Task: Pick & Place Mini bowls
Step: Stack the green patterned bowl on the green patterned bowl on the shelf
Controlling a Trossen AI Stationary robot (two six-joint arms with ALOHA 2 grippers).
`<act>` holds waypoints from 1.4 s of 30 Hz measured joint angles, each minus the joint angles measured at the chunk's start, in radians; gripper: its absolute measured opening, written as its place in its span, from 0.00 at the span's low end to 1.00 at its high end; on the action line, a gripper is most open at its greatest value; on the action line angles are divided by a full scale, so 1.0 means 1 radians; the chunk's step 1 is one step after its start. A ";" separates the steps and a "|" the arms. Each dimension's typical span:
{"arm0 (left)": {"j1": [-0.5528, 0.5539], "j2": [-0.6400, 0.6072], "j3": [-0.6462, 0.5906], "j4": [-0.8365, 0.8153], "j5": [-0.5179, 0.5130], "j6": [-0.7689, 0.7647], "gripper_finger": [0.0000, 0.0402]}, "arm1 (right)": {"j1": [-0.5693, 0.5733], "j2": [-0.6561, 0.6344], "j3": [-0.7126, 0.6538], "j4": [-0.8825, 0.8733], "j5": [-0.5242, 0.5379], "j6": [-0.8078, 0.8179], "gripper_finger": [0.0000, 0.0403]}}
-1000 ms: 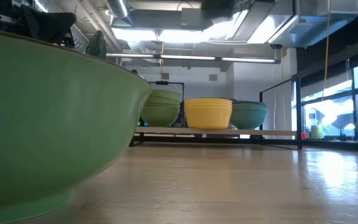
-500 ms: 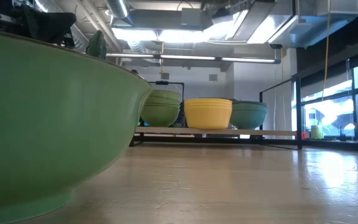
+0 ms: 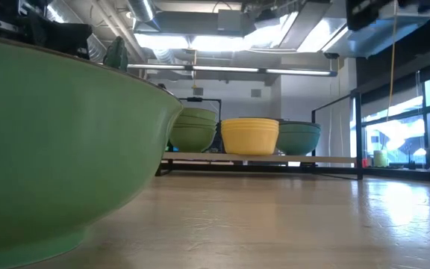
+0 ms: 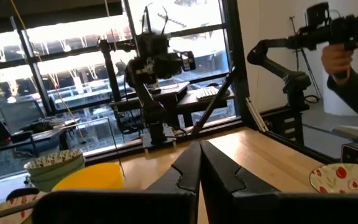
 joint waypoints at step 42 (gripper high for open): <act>-0.584 0.964 1.269 -0.969 -0.770 -0.218 0.01 | -0.001 -0.103 -0.236 0.116 -0.015 -0.078 0.02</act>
